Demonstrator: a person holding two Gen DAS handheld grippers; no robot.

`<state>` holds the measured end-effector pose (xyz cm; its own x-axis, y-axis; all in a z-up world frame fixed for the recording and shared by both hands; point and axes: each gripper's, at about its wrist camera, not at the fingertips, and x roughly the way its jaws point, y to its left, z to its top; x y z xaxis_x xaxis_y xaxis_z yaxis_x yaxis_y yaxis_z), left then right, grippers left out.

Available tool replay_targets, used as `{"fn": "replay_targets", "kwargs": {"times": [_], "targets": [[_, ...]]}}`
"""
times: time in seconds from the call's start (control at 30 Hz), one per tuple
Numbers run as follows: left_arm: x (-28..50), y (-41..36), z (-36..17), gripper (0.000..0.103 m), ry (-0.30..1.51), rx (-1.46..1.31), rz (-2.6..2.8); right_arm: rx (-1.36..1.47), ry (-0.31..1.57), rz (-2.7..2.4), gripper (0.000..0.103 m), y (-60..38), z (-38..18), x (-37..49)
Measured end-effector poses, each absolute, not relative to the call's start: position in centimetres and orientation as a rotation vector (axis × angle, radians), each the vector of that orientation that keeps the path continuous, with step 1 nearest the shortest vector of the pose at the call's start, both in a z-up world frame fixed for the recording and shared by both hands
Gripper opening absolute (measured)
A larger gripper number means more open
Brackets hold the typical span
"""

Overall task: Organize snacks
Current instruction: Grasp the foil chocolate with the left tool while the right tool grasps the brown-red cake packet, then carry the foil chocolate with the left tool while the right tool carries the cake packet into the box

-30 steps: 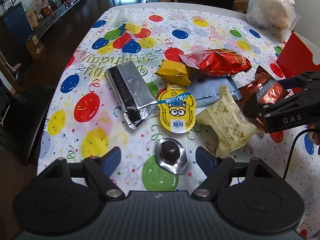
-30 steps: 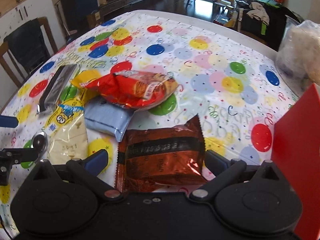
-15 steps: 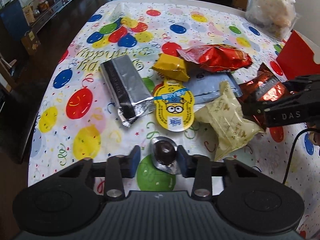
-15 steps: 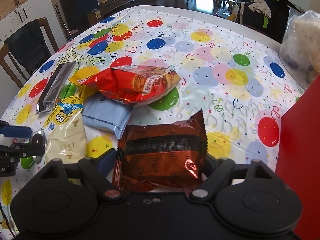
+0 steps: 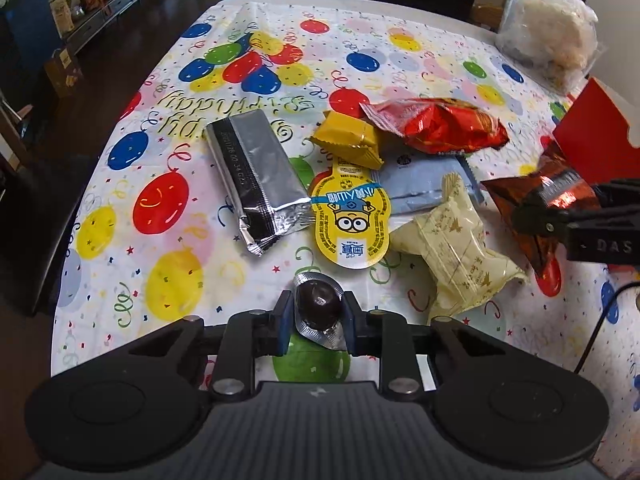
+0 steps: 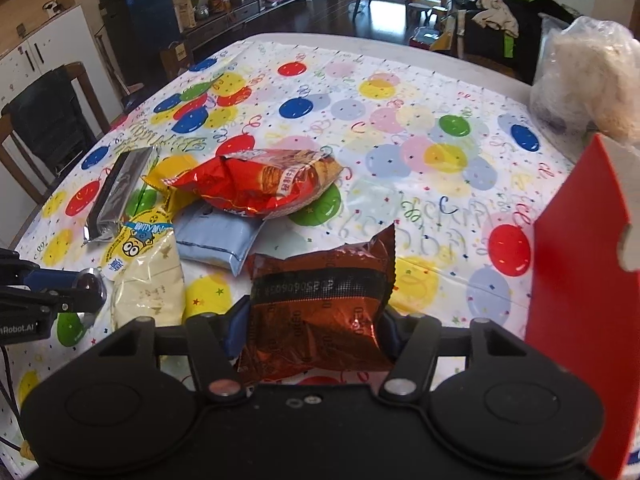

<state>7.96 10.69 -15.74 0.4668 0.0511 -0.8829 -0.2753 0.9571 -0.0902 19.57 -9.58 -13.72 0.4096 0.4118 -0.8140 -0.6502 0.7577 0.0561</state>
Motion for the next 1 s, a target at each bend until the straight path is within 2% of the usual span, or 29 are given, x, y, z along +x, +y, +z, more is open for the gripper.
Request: {"fn": "replay_targets", "kwargs": {"times": [0.53,1.0], "targets": [[7.3,9.4,-10.5,0.025,0.982,-0.213,0.152,-0.2,0.814,0.634,0.06,-14.1,-6.7,16.8],[9.7,2.0,-4.8,0.025,0.885,-0.106,-0.005,-0.148,0.73,0.532,0.06,-22.1,-2.4,16.1]]}}
